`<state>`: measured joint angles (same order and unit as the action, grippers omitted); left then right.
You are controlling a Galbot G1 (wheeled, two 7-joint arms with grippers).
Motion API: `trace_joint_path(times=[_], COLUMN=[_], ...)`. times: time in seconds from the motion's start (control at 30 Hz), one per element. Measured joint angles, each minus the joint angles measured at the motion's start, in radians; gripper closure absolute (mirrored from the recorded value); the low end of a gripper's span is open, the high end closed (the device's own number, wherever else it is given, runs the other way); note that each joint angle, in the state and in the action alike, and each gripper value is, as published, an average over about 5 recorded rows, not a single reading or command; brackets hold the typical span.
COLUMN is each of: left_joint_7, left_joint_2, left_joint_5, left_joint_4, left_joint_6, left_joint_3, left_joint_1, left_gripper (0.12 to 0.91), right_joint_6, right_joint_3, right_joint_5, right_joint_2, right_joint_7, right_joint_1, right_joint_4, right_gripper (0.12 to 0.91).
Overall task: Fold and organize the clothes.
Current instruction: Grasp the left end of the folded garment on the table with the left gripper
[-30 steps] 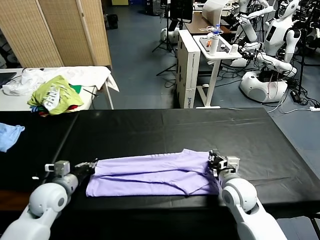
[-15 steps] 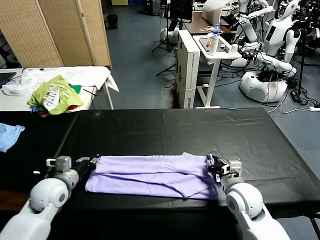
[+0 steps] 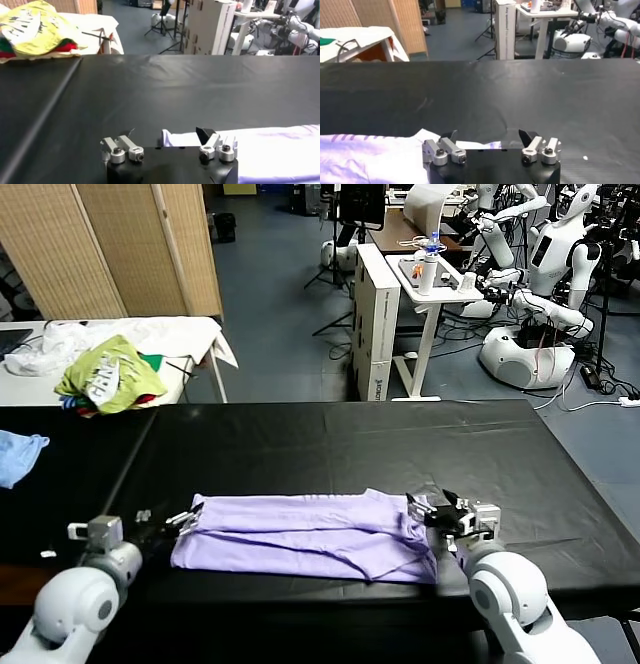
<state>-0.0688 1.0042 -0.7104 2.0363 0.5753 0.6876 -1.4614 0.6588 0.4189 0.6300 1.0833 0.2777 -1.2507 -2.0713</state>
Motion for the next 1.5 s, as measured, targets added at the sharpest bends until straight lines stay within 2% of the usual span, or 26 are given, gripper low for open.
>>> trace_joint_path(times=[0.3,0.97,1.0,1.1,1.23,1.33,1.43,1.5], left_joint_7=[0.015,0.034,0.035,0.037,0.042,0.048,0.054,0.056], left_joint_2=[0.03,0.074,0.077,0.086,0.095,0.1,0.102,0.102], left_joint_5=[-0.036,0.037,0.041,0.055,0.075,0.089,0.098,0.098], left_joint_4=[-0.028,-0.057,-0.058,-0.056,-0.048,-0.041,-0.032,-0.03], left_joint_6=[-0.026,-0.046,-0.048,-0.054,-0.059,-0.061,-0.062,-0.062], left_joint_3=[0.036,0.012,0.011,0.005,-0.002,-0.006,-0.008,-0.008], left_joint_1=[-0.028,-0.045,-0.045,-0.048,-0.054,-0.06,-0.067,-0.069], left_gripper=[0.123,0.132,0.15,0.275,0.534,0.697,0.803,0.839], right_joint_6=[0.0,-0.024,-0.029,-0.036,-0.038,-0.038,-0.038,-0.04], right_joint_3=[0.01,0.041,0.042,0.044,0.043,0.041,0.037,0.036], right_joint_5=[-0.01,-0.009,-0.009,-0.009,-0.01,-0.01,-0.011,-0.011], right_joint_2=[0.003,0.001,0.002,0.003,0.003,0.004,0.004,0.004], right_joint_7=[-0.004,-0.01,-0.01,-0.011,-0.015,-0.016,-0.018,-0.021], right_joint_1=[-0.036,-0.076,-0.076,-0.076,-0.072,-0.065,-0.059,-0.059], right_joint_4=[-0.028,-0.068,-0.068,-0.065,-0.061,-0.058,-0.055,-0.056], right_gripper=[0.118,0.118,0.118,0.118,0.118,0.118,0.118,0.118])
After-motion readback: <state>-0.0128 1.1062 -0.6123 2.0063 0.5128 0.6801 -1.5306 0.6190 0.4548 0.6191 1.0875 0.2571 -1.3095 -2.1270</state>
